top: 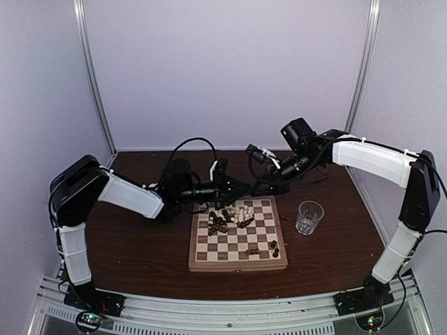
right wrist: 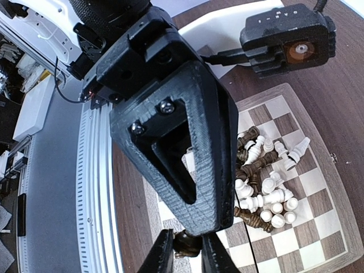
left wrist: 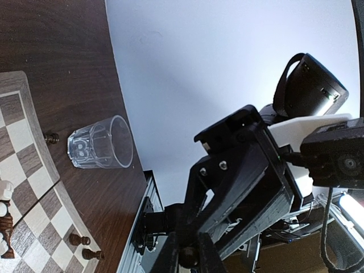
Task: Set up the chess pieces on the board
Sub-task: Pass from the right arm to the left, then place the pawn on b7.
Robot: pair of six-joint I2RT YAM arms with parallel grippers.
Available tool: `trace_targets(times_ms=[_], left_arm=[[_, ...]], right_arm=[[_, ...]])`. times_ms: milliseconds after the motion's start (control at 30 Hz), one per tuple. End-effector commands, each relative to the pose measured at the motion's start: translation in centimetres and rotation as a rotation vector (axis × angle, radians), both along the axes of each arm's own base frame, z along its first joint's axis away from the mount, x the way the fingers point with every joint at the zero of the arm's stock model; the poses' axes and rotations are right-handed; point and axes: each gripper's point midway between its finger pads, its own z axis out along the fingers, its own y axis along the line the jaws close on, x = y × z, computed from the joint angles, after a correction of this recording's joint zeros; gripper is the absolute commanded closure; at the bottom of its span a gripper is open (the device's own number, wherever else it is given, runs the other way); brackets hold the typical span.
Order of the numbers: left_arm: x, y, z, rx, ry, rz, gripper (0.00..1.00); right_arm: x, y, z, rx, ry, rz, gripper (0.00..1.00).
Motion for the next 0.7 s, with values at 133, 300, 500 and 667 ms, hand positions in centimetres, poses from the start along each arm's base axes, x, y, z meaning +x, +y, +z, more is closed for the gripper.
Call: trace_targets(times_ms=[133,300,500,667], left_arm=[[-1.8,-0.1,1.4,0.065,-0.129,-0.064,0.98],[-2.5,0.7,0.1,0.297,-0.300,-0.084,0.98],[-4.3,1.7,-2.1,0.629,-0.520,-0.154,0.98],[-5.0,2.4,-3.7,0.763,-0.632,-0.175,0.98]], right_arm=[[0.2,-5.4,3.3,-0.030,-0.086,-0.082,0.66],[0.7,-10.9,3.4,-0.027,-0.064,-0.207,0.60],[0.8,-15.3,0.7,-0.064,-0.114,-0.367,0.60],[0.9,-16.9,-0.6,-0.121,-0.217,-0.434,0.59]])
